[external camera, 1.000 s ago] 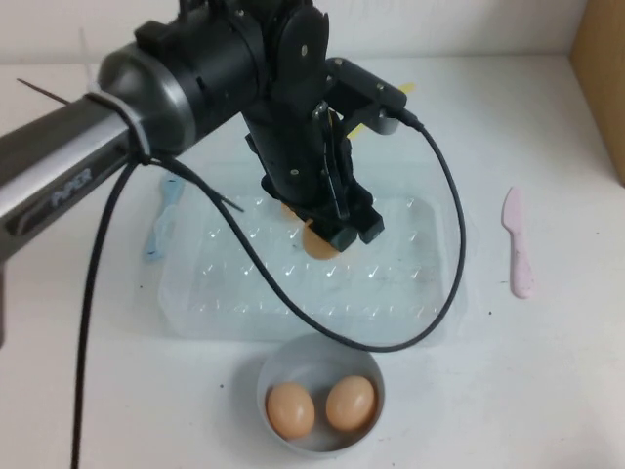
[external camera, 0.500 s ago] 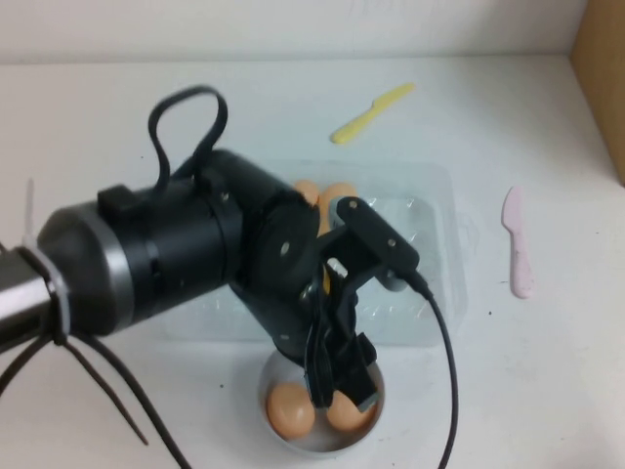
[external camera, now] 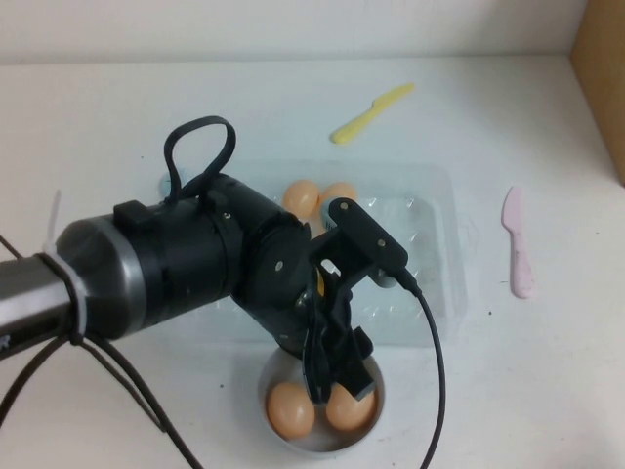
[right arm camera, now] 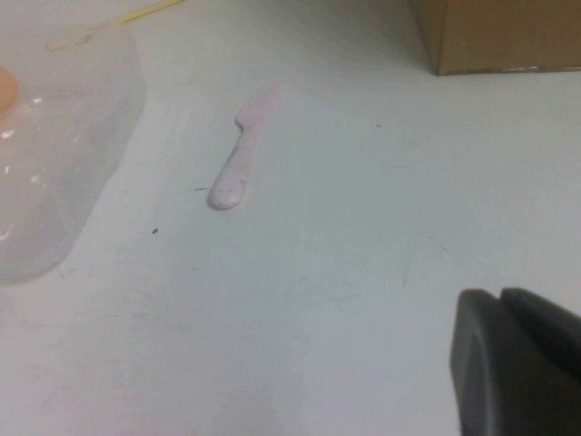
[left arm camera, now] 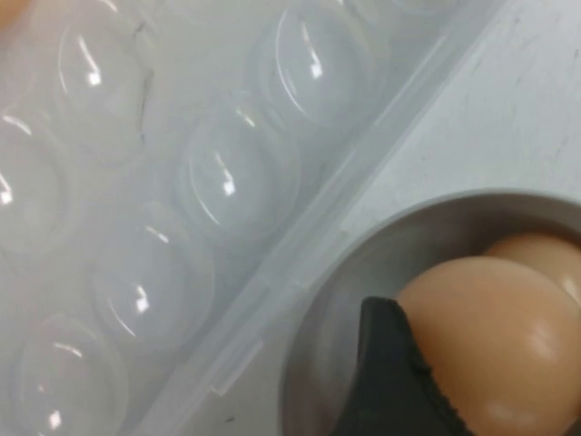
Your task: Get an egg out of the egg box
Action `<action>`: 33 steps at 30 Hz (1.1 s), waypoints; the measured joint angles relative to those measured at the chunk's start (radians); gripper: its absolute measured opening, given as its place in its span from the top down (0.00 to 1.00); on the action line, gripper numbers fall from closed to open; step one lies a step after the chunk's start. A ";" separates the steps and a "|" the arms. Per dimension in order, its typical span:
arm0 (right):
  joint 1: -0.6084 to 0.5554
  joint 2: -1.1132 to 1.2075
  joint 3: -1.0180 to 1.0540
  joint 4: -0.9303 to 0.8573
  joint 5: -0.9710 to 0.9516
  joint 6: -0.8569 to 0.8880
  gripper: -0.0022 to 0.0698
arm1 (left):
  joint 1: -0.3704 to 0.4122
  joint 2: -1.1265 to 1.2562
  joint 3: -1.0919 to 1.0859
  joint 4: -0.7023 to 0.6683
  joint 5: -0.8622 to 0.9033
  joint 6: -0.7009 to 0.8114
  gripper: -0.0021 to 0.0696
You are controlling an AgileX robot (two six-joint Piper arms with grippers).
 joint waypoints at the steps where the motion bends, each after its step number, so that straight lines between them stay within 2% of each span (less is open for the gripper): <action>1: 0.000 0.000 0.000 0.000 0.000 0.000 0.99 | 0.000 0.004 0.002 0.002 0.000 0.000 0.45; 6: 0.000 0.000 0.000 0.000 0.000 0.000 0.99 | 0.000 0.006 0.022 0.002 -0.014 0.000 0.33; 12: 0.000 0.000 0.000 0.000 0.000 0.000 0.99 | 0.000 -0.066 0.077 0.002 -0.074 -0.004 0.33; 13: 0.000 0.000 0.000 0.000 0.000 0.000 0.99 | 0.000 -0.093 0.090 0.004 -0.092 -0.004 0.36; 15: 0.000 0.000 0.000 0.000 0.000 0.000 0.99 | 0.000 -0.158 0.139 0.004 -0.157 -0.008 0.47; 19: 0.000 0.000 0.000 0.000 0.000 0.000 0.99 | 0.000 -0.315 0.311 0.004 -0.368 -0.024 0.81; 21: 0.000 0.000 0.000 0.000 0.000 0.000 0.99 | 0.000 -0.394 0.401 0.004 -0.464 -0.035 0.90; 25: 0.000 0.000 0.000 0.000 0.000 0.000 0.99 | 0.000 -0.559 0.525 0.004 -0.543 -0.052 0.96; 33: 0.000 0.000 0.000 0.000 0.000 0.000 0.99 | 0.000 -0.854 0.549 0.004 -0.446 -0.054 0.97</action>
